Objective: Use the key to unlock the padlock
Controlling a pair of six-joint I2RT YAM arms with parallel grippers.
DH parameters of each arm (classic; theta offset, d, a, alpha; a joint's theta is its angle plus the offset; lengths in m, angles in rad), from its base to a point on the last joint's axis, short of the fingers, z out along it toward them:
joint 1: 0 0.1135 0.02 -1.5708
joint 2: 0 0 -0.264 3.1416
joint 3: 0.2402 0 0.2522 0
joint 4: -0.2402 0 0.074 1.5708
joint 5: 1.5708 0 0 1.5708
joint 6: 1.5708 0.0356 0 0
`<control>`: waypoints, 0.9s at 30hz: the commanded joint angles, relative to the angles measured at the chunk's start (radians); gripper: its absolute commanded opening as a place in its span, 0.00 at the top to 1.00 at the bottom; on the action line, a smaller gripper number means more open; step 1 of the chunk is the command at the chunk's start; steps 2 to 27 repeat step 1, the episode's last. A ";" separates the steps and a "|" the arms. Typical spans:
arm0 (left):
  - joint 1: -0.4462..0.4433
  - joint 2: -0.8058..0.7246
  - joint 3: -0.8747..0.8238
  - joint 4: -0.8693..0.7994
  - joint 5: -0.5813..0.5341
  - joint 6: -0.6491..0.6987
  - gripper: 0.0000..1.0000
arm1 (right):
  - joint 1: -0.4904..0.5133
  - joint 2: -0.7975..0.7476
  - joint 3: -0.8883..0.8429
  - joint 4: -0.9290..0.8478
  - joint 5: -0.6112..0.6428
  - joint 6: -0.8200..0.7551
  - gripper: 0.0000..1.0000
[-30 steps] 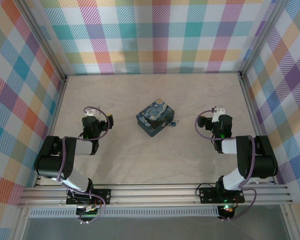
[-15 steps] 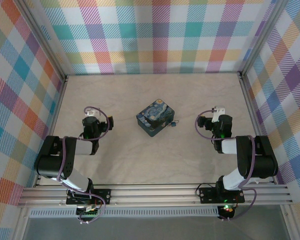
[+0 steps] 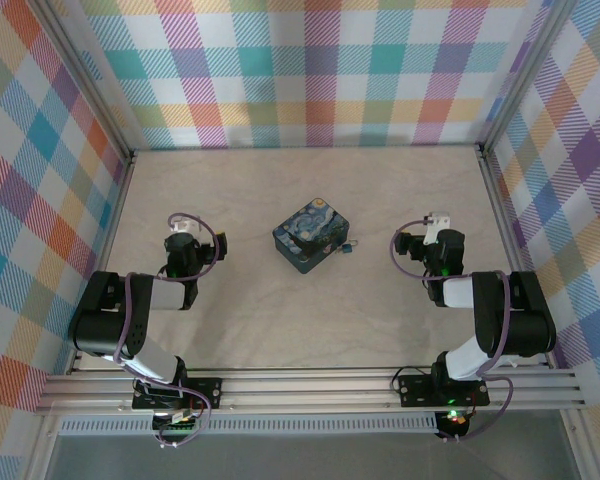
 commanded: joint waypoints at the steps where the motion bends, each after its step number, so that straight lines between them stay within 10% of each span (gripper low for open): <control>1: 0.011 0.005 0.010 0.001 0.006 -0.006 0.00 | -0.002 -0.003 0.017 0.010 -0.019 0.008 0.00; 27: 0.011 0.005 0.010 0.001 0.006 -0.006 0.00 | -0.002 -0.003 0.017 0.010 -0.019 0.008 0.00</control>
